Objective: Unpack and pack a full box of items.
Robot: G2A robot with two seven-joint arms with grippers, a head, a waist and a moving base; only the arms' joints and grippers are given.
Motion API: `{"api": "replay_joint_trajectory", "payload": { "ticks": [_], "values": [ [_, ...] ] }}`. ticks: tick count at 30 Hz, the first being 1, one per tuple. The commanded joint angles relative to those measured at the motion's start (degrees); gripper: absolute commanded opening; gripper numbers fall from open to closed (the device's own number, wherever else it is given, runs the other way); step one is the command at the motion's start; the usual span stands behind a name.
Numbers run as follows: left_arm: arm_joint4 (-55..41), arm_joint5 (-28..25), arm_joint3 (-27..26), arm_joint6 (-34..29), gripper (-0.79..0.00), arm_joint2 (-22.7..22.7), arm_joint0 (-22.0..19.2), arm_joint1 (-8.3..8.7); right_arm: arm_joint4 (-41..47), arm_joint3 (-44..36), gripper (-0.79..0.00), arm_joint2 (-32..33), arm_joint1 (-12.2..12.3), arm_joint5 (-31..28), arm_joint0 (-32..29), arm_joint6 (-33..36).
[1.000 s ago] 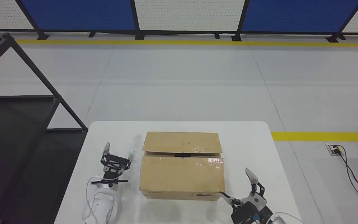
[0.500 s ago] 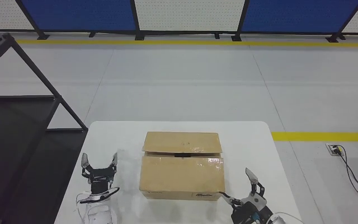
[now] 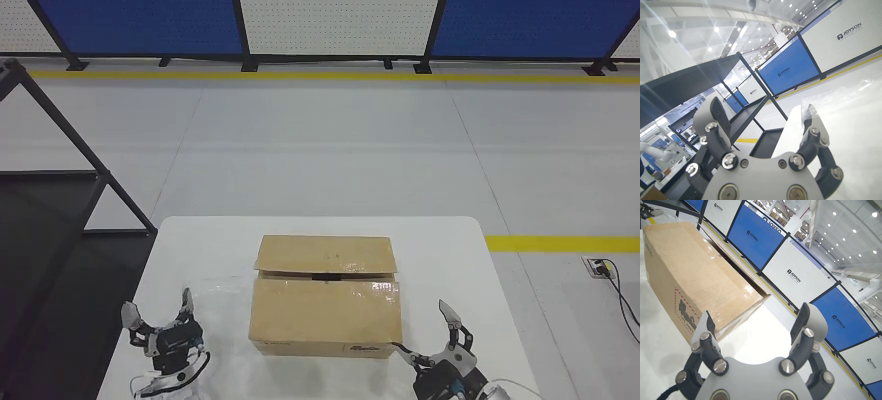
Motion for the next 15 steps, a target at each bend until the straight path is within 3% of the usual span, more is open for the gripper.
{"api": "replay_joint_trajectory", "payload": {
  "ticks": [1, 15],
  "values": [
    [-0.14, 0.95, -0.62, -0.49, 0.000, -0.33, 0.61, -0.18, -0.01, 0.00, 0.000, 0.00, 0.00, 0.00, 0.00, 0.00],
    [3.84, -0.12, 2.19, -3.80, 0.000, -3.20, 1.45, -0.65, -0.01, 0.00, 0.000, 0.00, 0.00, 0.00, 0.00, 0.00]
  ]
}}
